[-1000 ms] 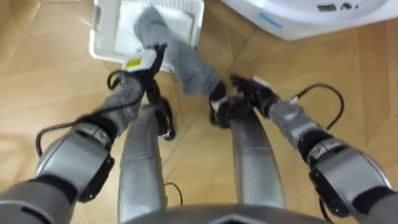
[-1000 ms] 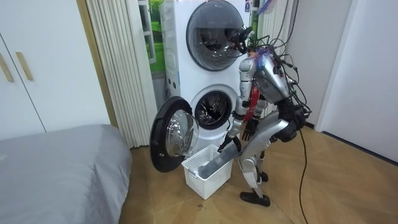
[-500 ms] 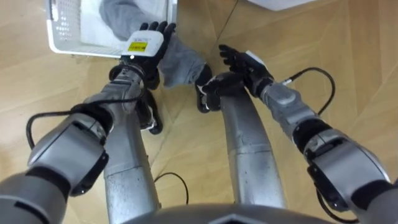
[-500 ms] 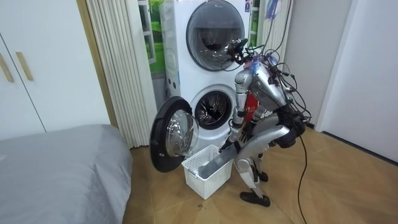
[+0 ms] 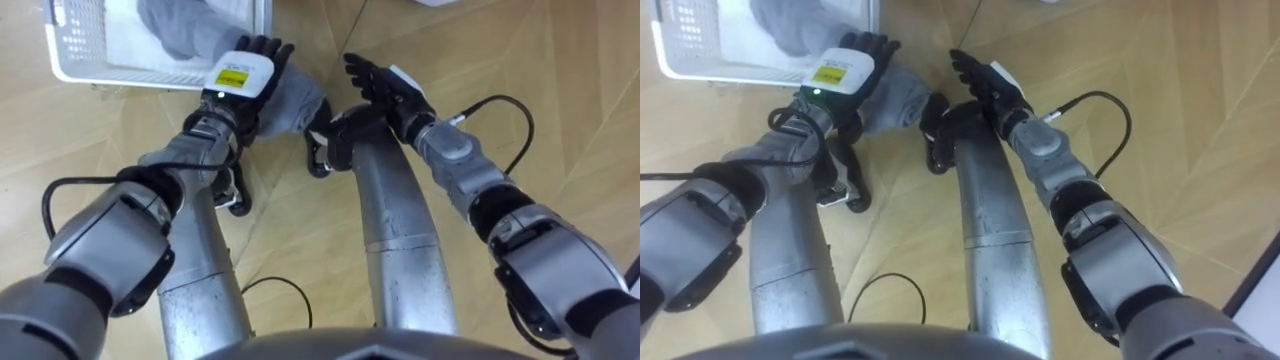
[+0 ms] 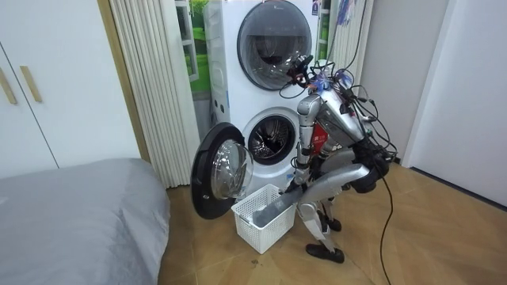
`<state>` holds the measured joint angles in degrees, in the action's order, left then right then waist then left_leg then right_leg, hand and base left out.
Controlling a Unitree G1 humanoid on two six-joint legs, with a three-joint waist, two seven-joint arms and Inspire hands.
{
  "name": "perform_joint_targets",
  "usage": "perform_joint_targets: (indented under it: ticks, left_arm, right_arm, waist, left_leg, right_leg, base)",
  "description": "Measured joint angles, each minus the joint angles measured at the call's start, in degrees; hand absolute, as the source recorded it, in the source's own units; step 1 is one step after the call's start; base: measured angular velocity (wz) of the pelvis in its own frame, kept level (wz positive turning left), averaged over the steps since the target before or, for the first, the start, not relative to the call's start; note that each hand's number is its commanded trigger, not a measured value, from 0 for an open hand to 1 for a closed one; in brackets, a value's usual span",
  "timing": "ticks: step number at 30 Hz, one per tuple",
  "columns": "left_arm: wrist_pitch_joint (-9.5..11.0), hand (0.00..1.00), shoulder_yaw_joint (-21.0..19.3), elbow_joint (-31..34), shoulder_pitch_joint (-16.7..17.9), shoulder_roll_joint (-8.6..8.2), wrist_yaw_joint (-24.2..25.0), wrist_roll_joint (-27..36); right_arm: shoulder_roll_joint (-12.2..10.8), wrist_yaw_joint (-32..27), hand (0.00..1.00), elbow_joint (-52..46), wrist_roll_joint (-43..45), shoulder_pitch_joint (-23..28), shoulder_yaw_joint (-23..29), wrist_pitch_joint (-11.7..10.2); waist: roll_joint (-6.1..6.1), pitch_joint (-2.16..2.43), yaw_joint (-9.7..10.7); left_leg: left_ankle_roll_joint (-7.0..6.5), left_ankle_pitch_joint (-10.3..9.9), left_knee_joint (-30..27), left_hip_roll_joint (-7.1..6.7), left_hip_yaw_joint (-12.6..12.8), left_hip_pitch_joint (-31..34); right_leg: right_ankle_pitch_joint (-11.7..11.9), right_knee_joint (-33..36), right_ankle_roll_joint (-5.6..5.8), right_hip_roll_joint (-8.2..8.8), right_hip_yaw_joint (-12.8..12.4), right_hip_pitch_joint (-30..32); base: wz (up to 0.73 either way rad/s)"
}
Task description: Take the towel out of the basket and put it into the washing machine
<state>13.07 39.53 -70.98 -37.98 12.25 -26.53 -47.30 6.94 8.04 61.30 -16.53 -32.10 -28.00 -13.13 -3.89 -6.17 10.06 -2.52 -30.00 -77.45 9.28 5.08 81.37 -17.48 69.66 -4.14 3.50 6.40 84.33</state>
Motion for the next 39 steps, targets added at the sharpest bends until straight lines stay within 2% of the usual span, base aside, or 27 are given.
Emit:
perform_joint_targets:
  ticks: [6, 17, 25, 31, 33, 37, 39]
  left_arm:
    - [-0.1, 1.00, 0.2, 4.9, -0.2, 0.80, 0.2, 0.6]
    - [-0.1, 1.00, 1.8, 5.2, -0.9, 0.68, 3.2, 0.8]
    - [-0.1, 1.00, 3.0, 5.2, 1.4, 0.39, 4.7, 0.6]
    - [0.0, 1.00, 3.9, 4.3, 4.7, -0.31, 4.7, 0.5]
    - [0.5, 1.00, 4.0, 3.9, 5.6, -0.22, 4.7, 0.5]
    - [1.2, 1.00, 3.7, 3.8, 7.2, -0.23, 4.8, 0.8]
    - [1.7, 1.00, 3.4, 3.6, 7.4, -0.65, 4.8, 1.4]
  right_arm:
    - [0.0, -0.5, 0.00, -0.2, -4.4, 0.2, -0.2, 0.0]
    - [0.1, -0.6, 0.00, -1.5, -5.9, 1.3, -1.3, 0.0]
    - [-0.4, -1.0, 0.00, 0.8, -6.2, 2.2, -2.4, -0.1]
    - [-0.7, -1.1, 0.00, 3.8, -6.1, 5.5, -2.5, -0.8]
    - [-0.7, -1.0, 0.00, 5.3, -5.8, 6.8, -3.0, -0.8]
    - [-0.4, -0.8, 0.00, 7.9, -4.4, 8.5, -3.2, -1.0]
    - [0.7, -0.6, 0.00, 8.1, -4.5, 9.8, -2.4, -1.0]
  waist:
    - [-0.56, 0.20, -0.5]
    - [-1.11, 0.55, -0.2]
    - [-1.13, 0.57, -0.4]
    - [-1.00, 0.81, -0.8]
    - [-0.39, 1.16, -1.3]
    - [0.12, 1.28, -1.6]
    - [1.22, 1.28, -2.0]
  left_leg:
    - [-0.07, -0.1, -0.1, -0.01, 0.4, -0.3]
    - [-0.07, -0.1, -0.2, -0.23, 0.3, -0.8]
    - [-0.02, -0.2, 0.4, -0.15, 0.6, -5.0]
    - [0.32, 0.7, 5.3, -0.08, 1.4, -12.3]
    - [0.53, 1.9, 9.0, -0.18, 1.5, -15.4]
    - [0.52, 3.4, 15.0, -0.43, 2.8, -21.7]
    - [0.50, 3.9, 18.2, -0.76, 3.0, -25.6]
  right_leg:
    - [-0.1, 0.2, 0.07, -0.19, -0.4, 0.0]
    - [0.0, 0.3, 0.05, 0.04, -0.3, -0.4]
    - [-0.1, -0.1, 0.07, -0.03, -0.5, -4.4]
    - [0.6, -4.8, 0.27, -0.03, -0.4, -11.5]
    - [2.1, -9.1, 0.29, -0.61, 0.1, -15.0]
    - [3.6, -14.9, 0.52, -0.63, 0.3, -21.0]
    - [4.0, -17.9, 0.82, -0.54, 0.6, -24.9]
  base:
    - [-0.01]
    - [0.00]
    - [0.01]
    - [-0.01]
    - [-0.05]
    - [-0.06]
    - [0.00]
